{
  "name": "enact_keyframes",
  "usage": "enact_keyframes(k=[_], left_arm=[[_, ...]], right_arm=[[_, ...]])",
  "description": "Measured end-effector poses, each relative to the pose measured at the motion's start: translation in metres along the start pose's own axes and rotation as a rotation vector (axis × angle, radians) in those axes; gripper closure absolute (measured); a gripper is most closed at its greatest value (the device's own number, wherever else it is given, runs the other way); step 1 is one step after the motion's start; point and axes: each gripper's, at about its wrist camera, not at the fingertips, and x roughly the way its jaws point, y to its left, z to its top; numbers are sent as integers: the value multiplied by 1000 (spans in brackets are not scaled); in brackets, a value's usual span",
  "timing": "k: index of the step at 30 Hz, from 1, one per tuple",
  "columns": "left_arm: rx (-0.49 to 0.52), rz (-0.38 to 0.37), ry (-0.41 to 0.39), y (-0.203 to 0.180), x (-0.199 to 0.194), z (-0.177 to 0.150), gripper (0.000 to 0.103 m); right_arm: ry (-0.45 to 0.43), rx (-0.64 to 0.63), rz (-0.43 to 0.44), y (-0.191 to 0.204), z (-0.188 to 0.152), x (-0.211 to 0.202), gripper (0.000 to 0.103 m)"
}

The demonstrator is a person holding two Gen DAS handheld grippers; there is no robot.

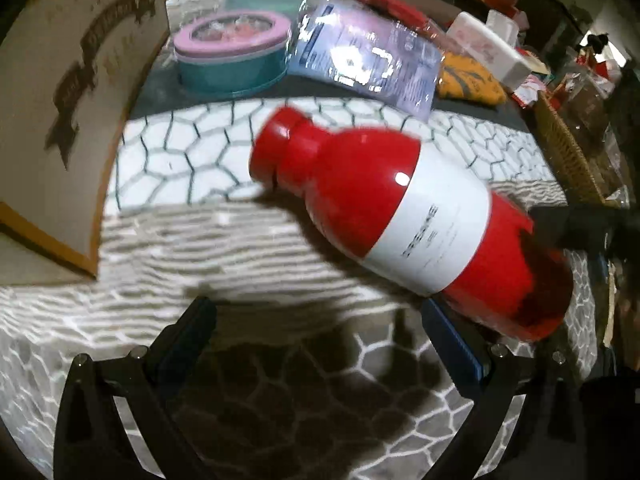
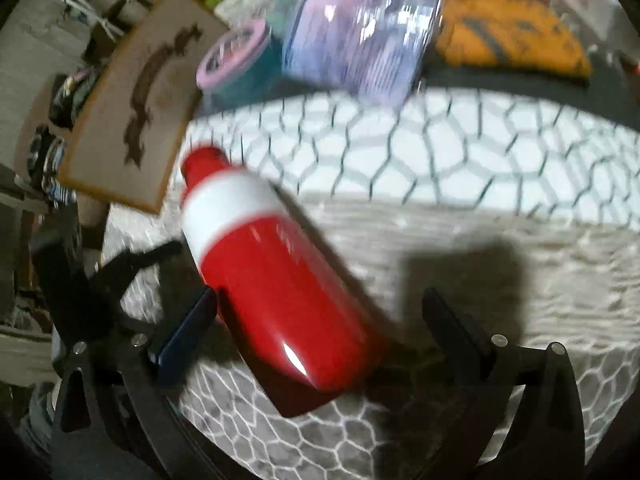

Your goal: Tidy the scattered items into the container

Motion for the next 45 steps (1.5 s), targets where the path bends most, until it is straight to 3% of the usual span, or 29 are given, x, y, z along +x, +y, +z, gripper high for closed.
enact_keyframes(k=[9,14,20,26,31,35,41,45], left_arm=[[65,56,-28,-18,0,13,0],[41,42,-8,-5,3,11,0],[44,37,-16,3,-7,14,0],[73,72,-55,16,-28,31,0],[-48,16,-58,29,-37,52,0],[-166,-35,-18,29,-27,69,0],[-199,-31,24,7,-8,85,0],[-287,-3,65,10,1,95,0]], right_arm=[[23,-6,80,-4,-14,-1,0],[30,-25,101,3,-23,2,0],[-52,-99,-47,10,-26,-20,1],[-55,-252,-178,37,-26,-23,1],[-63,-374,-249,54,-32,-8,1],[-85,-392,-267,58,-37,2,1],[-118,-419,-316,62,-39,12,1],[-139,-393,-311,58,-36,14,1]])
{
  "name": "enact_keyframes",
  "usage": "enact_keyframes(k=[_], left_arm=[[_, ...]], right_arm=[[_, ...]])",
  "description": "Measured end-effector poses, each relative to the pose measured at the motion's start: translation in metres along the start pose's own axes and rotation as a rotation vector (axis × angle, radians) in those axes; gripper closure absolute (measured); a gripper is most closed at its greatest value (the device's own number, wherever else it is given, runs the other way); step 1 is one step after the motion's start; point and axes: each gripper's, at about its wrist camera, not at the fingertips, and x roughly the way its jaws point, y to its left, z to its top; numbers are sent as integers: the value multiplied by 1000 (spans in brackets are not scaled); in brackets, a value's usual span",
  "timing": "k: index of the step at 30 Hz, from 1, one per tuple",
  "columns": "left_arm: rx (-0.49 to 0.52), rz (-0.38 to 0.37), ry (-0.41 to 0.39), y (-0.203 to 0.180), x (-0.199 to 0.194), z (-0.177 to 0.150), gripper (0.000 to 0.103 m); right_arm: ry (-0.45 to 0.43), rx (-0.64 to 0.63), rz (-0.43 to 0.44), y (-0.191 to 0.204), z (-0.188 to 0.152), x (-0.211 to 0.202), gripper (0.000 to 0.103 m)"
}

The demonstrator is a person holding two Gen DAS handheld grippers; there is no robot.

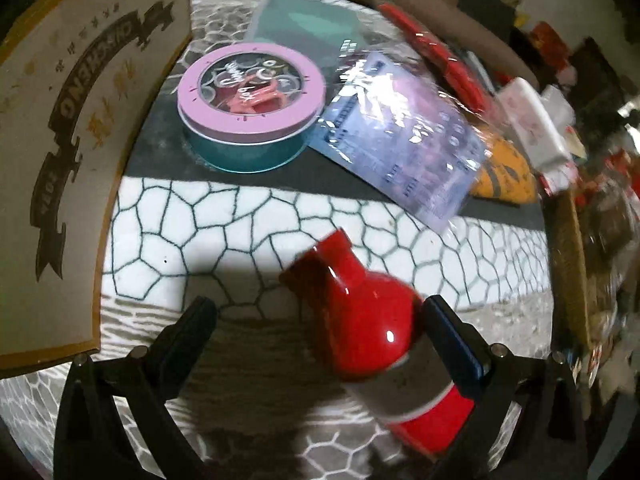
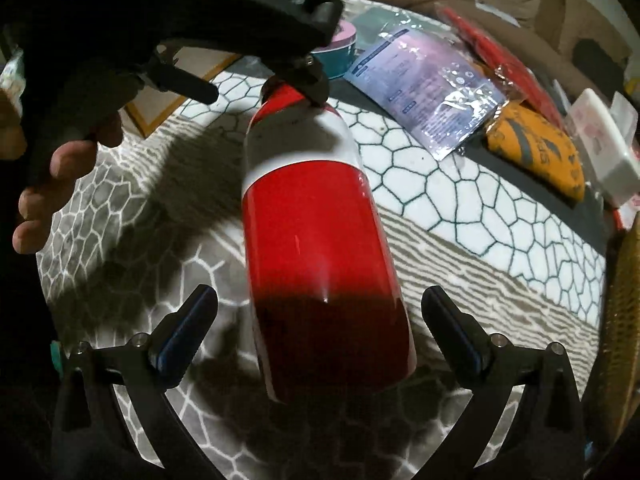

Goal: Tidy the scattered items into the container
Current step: 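Close the right tool around the bottle's white-banded body and lift it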

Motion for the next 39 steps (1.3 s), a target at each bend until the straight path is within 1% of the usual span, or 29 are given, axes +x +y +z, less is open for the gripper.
enact_keyframes(k=[1,4,8,9,10,11,13,15,18,20,22,23,24,25,33,36,39], left_arm=[[-46,0,14,2,3,2,0],[-142,3,42,9,10,1,0],[-216,-12,92,9,24,0,1],[-219,-18,104,7,27,0,6],[-209,-30,114,3,29,1,15],[-199,-33,119,-1,30,3,19],[-176,-13,139,-11,32,6,31],[-163,-2,158,-16,34,11,32],[-192,-50,186,-13,39,14,38],[-186,-59,182,-12,40,14,39],[-166,-63,175,-14,40,14,40],[-158,-63,173,-16,40,14,40],[-156,-64,172,-16,40,14,40],[-152,-65,173,-17,40,15,41],[-155,-114,207,-9,37,16,42],[-145,-132,196,-5,22,16,42],[-115,-146,174,-8,1,18,42]], right_arm=[[-1,7,0,-1,0,1,1],[-9,23,9,-2,2,5,1],[-18,24,-9,-2,2,8,8],[-18,23,-16,-2,2,8,10],[-18,21,-17,-3,1,8,14],[-17,21,-13,-3,1,9,15],[-22,19,-15,-4,1,10,15],[-26,12,-23,-3,2,11,15],[-25,-7,-25,-1,3,14,17],[-19,-13,-25,1,3,17,20],[1,-29,-34,4,4,24,20],[10,-39,-40,6,3,27,23],[22,-54,-41,9,3,31,30],[24,-61,-38,11,3,33,32],[-17,-93,-61,21,5,30,32],[-32,-114,-82,26,7,25,32],[-51,-106,-71,27,12,17,32]])
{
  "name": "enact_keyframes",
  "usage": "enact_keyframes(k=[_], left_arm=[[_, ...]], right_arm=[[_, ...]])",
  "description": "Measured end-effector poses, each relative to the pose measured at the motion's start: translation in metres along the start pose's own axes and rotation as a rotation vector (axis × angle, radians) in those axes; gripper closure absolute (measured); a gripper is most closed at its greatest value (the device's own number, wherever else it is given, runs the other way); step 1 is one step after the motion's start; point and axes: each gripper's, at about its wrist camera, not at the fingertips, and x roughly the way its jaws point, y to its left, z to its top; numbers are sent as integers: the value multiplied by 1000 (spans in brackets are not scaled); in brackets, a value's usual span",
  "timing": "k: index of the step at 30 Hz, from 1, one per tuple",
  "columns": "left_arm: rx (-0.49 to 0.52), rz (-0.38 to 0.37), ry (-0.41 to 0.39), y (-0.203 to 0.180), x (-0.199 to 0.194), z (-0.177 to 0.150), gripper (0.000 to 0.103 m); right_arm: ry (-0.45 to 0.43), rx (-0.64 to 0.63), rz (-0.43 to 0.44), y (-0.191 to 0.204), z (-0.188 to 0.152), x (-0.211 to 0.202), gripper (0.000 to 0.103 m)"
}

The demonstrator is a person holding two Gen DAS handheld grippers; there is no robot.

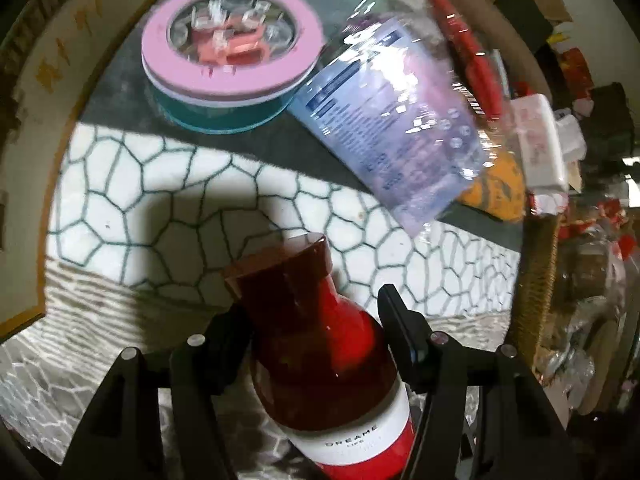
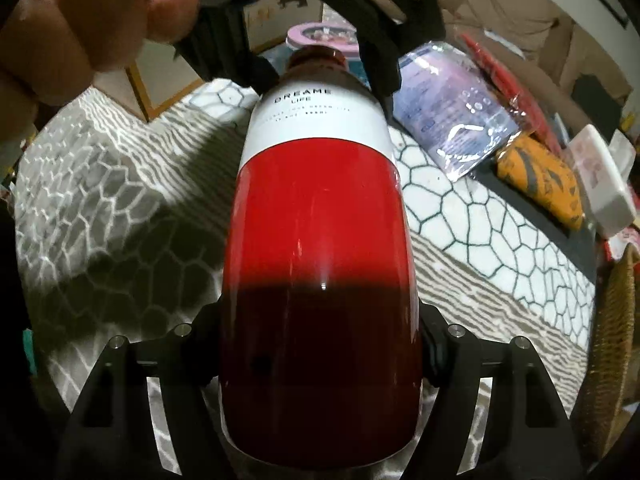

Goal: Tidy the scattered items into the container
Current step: 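Close the right tool around the bottle's white-banded body and lift it, then carry the bottle with the right tool into the cardboard box and release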

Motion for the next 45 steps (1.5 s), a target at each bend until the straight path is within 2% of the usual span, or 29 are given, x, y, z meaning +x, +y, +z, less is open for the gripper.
enact_keyframes(k=[8,13,19,23,27,31,36,41,45], left_arm=[[64,-17,-79,-19,-66,-2,42],[69,-32,-142,-20,-123,3,42],[75,-21,-234,1,-204,23,42],[78,43,-280,33,-254,53,42],[72,124,-282,82,-284,90,42],[76,189,-247,130,-286,129,42],[94,243,-145,186,-255,178,42],[115,255,-85,214,-212,207,43],[120,236,-37,231,-182,224,45]], right_arm=[[-82,16,-6,4,21,-47,32],[-138,-15,-13,24,54,-86,32],[-190,-23,-2,58,119,-123,32],[-216,12,68,95,185,-128,32],[-209,60,159,134,241,-110,32],[-158,152,262,170,293,-71,32],[-35,290,353,197,335,-9,32],[78,444,402,201,353,48,32],[144,510,396,196,355,85,32]])
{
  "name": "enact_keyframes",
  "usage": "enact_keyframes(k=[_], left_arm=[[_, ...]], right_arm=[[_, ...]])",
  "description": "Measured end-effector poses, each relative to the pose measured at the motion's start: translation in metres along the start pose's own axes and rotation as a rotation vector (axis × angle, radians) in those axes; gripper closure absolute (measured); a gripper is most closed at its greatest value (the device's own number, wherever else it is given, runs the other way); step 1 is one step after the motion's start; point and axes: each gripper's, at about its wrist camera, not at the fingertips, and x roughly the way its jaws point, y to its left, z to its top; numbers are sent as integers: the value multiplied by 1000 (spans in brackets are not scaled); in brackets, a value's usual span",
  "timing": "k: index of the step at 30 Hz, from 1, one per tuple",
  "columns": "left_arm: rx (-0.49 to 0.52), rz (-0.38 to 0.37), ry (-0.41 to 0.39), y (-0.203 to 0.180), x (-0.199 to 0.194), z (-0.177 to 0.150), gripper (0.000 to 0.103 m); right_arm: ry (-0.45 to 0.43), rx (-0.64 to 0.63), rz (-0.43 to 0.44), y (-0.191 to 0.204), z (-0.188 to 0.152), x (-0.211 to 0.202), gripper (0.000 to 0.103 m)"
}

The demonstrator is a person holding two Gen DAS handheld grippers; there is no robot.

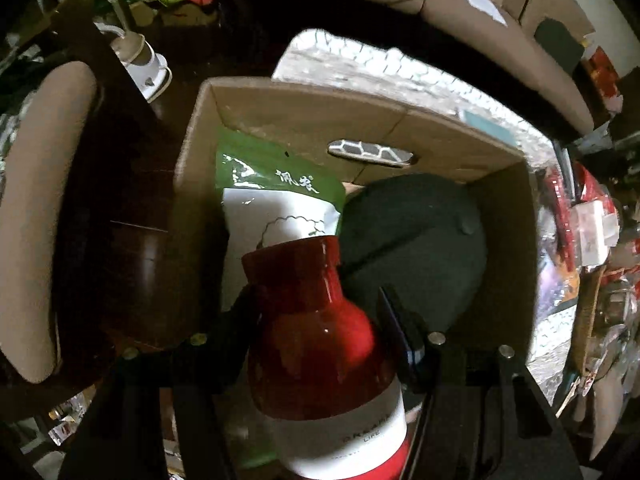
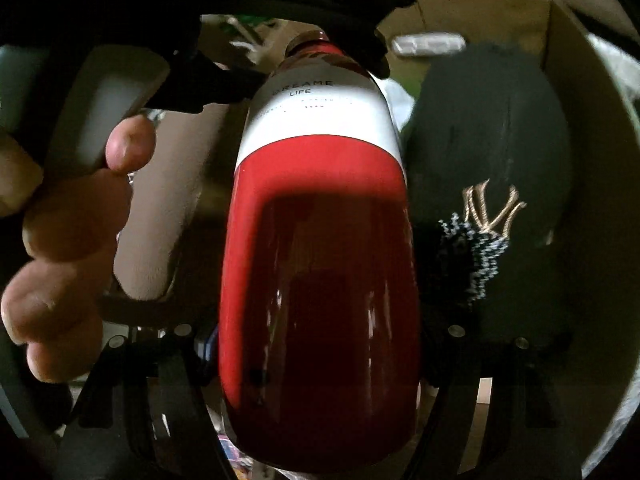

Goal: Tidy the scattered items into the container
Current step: 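Carry the bottle with the right tool into the cardboard box and release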

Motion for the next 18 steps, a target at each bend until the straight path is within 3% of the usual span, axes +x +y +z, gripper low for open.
enact_keyframes(k=[6,10,15,18], left_arm=[[47,-24,19,3,24,16,47],[58,-34,5,4,22,25,47],[67,-10,-55,3,0,24,46],[61,-50,-74,8,-12,14,44]], right_arm=[[76,95,10,-15,18,37,32],[128,75,-30,-13,33,47,31],[123,77,-1,-17,37,39,27],[83,-30,-41,-14,29,16,21]])
